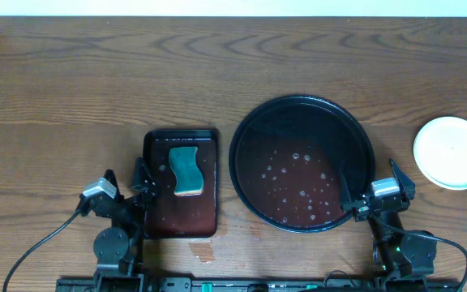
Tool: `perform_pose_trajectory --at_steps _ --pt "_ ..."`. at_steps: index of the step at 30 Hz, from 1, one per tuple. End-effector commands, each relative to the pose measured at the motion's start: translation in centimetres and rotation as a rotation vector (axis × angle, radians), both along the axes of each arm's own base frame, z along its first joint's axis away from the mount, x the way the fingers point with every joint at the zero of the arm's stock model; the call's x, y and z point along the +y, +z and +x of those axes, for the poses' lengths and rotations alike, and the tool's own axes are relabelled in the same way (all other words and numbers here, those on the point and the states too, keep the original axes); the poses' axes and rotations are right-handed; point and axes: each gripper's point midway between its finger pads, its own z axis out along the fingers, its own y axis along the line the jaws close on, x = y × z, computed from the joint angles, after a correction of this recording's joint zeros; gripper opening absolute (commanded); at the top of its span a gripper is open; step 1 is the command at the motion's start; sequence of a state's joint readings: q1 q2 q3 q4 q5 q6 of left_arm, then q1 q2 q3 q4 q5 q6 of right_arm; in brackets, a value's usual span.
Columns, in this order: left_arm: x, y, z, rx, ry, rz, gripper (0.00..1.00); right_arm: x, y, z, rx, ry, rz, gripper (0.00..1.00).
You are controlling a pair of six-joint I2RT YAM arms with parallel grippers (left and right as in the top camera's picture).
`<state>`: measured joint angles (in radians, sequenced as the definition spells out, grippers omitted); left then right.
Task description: Clean dirty plates on tray and stack at the side
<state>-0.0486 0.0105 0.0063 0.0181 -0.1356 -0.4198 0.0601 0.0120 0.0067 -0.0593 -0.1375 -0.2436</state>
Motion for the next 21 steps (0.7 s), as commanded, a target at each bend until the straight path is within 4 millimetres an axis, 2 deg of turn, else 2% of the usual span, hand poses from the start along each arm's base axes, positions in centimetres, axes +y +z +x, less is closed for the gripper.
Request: perform_pose_trajectory --at_steps 1,21 --pt "0.14 -1.77 -0.24 0.07 0.007 0.0 0.83 -0.23 -0.03 0.01 -0.002 -0.01 -0.008 0.99" --pt "0.14 -2.31 -0.18 0.094 0.007 0.002 0.83 -0.23 -0.03 0.01 -0.002 -0.01 -0.008 0.99"
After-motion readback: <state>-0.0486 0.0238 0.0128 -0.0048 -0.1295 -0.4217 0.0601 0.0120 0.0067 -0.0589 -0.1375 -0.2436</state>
